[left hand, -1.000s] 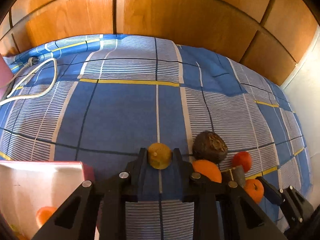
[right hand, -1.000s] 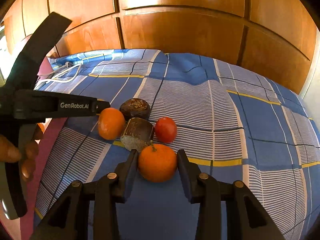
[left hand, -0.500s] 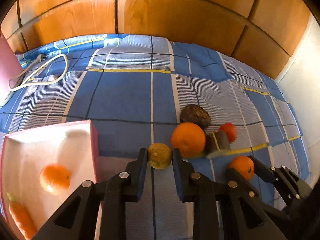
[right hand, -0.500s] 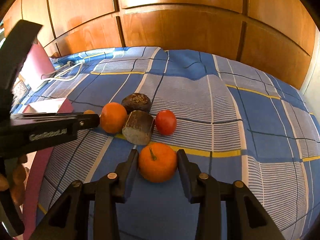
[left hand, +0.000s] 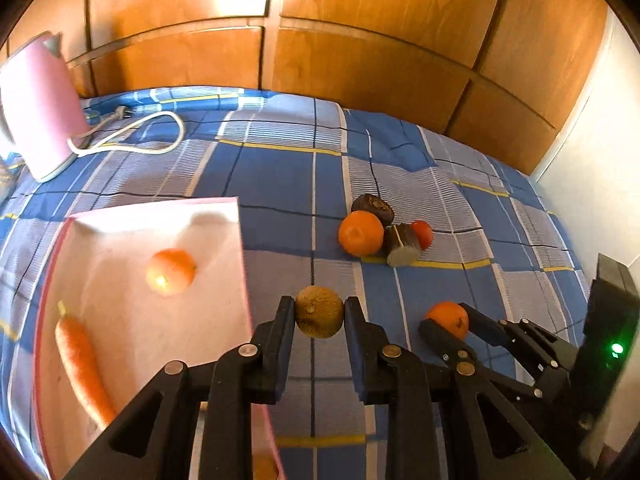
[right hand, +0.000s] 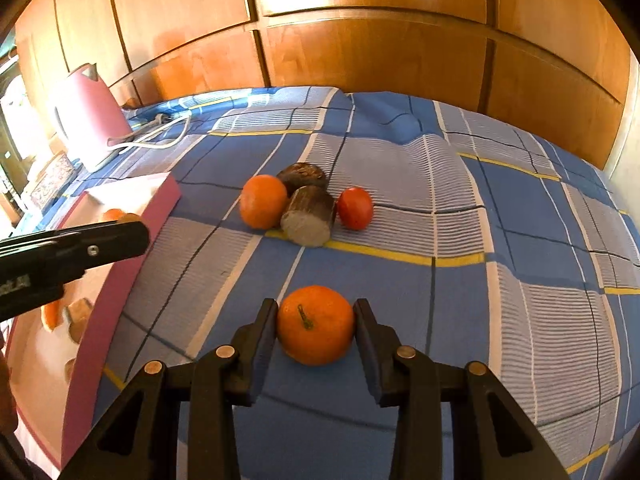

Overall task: Organize fruits
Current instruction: 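Drop the kiwi into the tray with the left tool while the right tool drops the tangerine there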

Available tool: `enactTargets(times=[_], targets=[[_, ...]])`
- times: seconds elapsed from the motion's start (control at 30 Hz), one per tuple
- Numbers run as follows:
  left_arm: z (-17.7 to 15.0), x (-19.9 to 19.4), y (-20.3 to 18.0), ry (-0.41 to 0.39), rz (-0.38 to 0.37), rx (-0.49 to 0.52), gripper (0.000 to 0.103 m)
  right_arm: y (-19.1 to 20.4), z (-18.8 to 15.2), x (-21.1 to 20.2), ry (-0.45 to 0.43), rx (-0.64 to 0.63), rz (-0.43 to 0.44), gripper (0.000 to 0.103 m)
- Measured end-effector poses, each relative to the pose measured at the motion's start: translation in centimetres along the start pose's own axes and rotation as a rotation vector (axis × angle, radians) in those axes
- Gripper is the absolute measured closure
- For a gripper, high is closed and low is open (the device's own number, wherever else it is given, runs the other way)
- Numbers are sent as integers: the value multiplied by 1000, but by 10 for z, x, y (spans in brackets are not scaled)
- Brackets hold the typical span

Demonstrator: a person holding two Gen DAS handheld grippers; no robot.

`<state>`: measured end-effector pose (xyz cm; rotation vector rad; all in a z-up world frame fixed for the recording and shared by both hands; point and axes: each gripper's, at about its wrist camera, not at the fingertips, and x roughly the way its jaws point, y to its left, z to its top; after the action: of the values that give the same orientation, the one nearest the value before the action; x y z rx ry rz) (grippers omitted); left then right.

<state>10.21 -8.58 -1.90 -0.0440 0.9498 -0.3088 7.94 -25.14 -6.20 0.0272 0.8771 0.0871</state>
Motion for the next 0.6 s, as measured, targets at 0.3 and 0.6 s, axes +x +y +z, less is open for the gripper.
enactTargets(times=[0.3, 0.6], targets=[[-23, -36, 21, -53, 21, -36, 78, 22, -6, -17, -11, -33, 51, 65], [-41, -69, 71, -94, 58, -135, 78, 60, 3, -33, 5, -54, 241, 65]])
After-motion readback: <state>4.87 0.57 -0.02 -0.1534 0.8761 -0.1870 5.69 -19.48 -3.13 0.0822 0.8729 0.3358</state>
